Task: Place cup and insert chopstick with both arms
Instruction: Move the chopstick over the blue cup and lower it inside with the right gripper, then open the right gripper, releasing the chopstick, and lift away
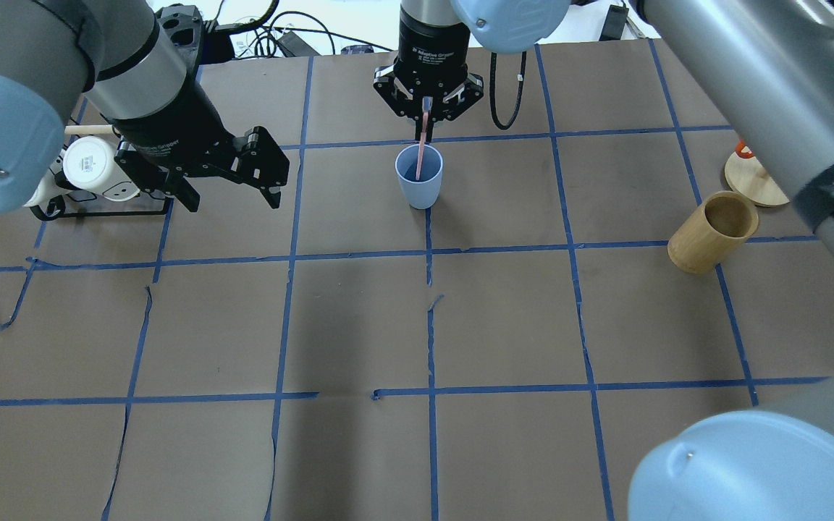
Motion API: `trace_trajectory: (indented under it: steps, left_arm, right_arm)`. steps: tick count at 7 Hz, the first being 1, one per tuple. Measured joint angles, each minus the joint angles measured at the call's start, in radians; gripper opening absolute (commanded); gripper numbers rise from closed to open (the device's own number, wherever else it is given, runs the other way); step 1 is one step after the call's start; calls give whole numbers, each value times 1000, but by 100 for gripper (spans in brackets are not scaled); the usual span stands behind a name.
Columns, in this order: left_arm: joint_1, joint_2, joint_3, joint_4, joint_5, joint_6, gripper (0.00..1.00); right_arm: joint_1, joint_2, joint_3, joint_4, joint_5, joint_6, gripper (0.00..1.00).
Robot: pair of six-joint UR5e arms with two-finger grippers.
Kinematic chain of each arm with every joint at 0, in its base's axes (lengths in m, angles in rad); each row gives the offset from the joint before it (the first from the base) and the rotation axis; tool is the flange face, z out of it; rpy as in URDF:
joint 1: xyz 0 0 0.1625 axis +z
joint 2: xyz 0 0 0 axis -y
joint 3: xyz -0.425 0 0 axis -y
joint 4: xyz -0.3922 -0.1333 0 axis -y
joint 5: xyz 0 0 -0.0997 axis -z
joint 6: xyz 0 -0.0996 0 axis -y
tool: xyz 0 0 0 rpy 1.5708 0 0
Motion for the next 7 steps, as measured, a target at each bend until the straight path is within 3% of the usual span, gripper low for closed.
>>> trace_trajectory:
  steps: [2,7]
  left_arm:
    - [1,1,0,0,0,0,100]
    - [2,-3,12,3,-3,-9,100]
  right_arm:
    - [0,26,2,-30,2,5,26]
    - [-7,35,-2,-39,0,0,44]
